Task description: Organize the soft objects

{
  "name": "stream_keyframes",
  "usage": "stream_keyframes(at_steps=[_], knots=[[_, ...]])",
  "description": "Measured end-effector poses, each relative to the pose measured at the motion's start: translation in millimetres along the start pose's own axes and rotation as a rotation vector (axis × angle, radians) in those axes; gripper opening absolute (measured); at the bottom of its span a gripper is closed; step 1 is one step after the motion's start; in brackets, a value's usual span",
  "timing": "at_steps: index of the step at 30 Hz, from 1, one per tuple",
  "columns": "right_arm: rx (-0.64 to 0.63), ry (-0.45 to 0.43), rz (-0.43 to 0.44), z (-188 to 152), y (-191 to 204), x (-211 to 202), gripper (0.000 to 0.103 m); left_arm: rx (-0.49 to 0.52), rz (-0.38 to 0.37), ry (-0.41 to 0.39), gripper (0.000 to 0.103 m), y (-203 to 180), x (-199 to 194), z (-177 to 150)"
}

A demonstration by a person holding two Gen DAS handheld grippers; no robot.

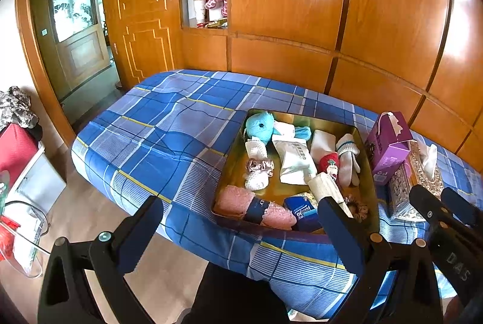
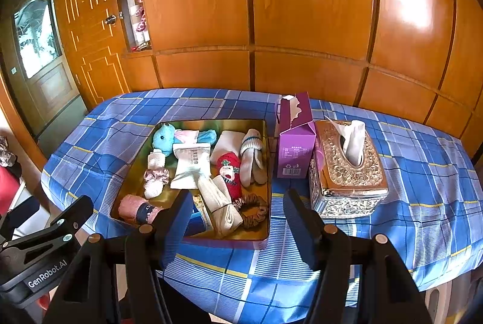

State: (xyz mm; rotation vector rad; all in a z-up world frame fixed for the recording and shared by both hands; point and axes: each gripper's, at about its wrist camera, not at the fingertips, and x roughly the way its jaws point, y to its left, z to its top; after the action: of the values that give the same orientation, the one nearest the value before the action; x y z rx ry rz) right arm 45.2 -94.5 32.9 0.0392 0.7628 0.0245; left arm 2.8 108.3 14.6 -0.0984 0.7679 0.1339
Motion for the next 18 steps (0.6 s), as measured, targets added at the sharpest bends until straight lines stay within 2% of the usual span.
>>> stream_keyframes(at_steps=[18], knots=[[0.01,0.006,-0.007,0.5,-0.7,4.3,0.063,0.004,-0.003,0.015,0.103,-1.9,4.3,-2.1]])
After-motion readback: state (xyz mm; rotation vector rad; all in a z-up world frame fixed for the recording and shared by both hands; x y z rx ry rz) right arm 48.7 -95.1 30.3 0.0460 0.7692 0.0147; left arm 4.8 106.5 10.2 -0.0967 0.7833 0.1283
